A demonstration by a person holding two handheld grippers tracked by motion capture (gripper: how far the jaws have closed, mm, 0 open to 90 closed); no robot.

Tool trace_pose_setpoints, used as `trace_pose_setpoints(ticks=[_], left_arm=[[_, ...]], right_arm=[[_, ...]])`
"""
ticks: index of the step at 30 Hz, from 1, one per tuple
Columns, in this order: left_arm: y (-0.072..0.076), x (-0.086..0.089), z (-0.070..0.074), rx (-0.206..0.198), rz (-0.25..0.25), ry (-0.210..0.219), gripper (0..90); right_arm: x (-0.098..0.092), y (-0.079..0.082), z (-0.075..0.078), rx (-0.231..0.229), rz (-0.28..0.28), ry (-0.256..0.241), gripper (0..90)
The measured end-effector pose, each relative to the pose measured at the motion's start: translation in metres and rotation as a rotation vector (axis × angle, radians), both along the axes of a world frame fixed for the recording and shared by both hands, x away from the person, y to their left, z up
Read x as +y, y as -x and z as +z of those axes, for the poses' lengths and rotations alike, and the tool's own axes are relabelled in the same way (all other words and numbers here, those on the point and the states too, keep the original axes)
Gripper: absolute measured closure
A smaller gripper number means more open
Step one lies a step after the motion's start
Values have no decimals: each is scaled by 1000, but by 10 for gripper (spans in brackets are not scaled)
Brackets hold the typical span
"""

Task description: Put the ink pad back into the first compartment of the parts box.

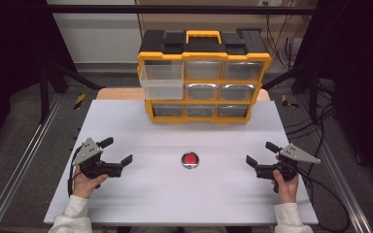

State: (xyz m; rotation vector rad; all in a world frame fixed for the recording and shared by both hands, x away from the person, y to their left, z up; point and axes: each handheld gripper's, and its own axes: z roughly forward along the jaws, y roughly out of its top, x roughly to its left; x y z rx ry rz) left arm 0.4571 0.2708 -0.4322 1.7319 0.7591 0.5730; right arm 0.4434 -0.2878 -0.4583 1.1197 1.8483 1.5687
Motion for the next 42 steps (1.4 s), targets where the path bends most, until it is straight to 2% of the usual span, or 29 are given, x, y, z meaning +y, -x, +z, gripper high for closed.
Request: trace_pose_setpoints(ticks=[9,18,25,42], left_arm=[[0,-3,2,9,3,-7,6],[2,-12,11,-5,-12,-12,7],[1,-24,13,14,-20,-23,10],[1,-54,12,52,-33,-83,10]], right_arm=[[0,0,0,1,8,3,4],[1,0,1,-1,13,11,4],[2,0,1,2,16,14,4],[3,0,1,4,17,18,4]])
